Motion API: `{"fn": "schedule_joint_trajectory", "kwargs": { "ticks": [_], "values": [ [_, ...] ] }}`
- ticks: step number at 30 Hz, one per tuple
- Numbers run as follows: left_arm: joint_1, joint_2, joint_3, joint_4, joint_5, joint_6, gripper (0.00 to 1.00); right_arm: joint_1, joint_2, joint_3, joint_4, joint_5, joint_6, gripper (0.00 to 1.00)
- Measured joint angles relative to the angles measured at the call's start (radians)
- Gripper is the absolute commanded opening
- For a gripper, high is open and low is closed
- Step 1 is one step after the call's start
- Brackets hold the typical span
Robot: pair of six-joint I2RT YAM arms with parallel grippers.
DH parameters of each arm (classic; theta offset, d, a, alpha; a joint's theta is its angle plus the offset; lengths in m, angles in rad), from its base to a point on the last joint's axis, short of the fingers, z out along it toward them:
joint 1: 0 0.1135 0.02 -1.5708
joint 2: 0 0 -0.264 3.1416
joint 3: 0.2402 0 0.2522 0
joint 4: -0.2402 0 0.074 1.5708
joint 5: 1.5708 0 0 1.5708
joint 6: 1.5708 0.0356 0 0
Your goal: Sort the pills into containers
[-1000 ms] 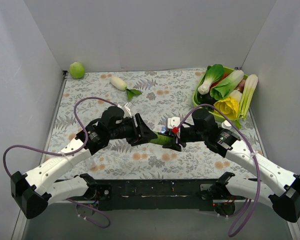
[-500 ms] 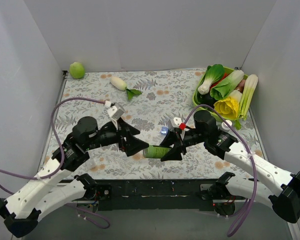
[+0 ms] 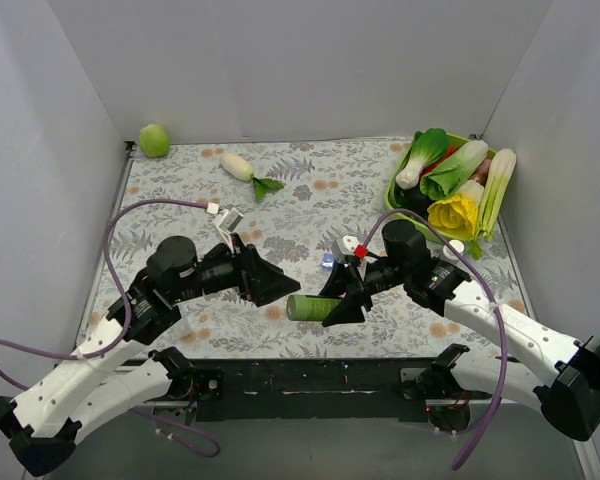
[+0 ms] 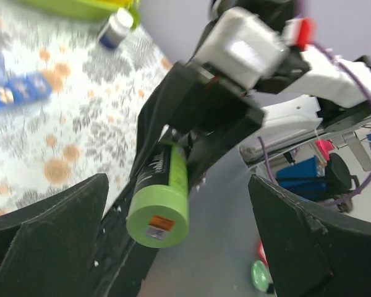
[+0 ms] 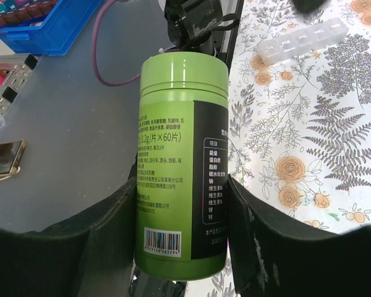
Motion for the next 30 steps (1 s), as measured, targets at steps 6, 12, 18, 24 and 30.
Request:
{"fn": "schedule_joint_trajectory", "kwargs": {
  "ticks": [6,12,18,24,30],
  "values": [
    [0.0,0.104,-0.066,-0.036,0.058,-0.064,0.98,-0.001,0.001,0.002,0.001,0.0,0.005,0.01],
    [0.0,0.097,-0.101,-0.031,0.144,-0.097,0.97,-0.008,0.002,0.002,0.002,0.0,0.017,0.01],
    [0.0,0.103,-0.116,-0.009,0.204,-0.124,0.89,-0.008,0.011,0.002,0.002,0.0,0.019,0.01],
    [0.0,0.177,-0.118,0.013,0.242,-0.154,0.46,-0.009,0.021,0.002,0.007,0.0,0.02,0.01],
    [0.001,0.206,-0.139,0.065,0.252,-0.187,0.0,-0.014,0.021,0.002,-0.004,0.019,0.02,0.47]
  ]
}}
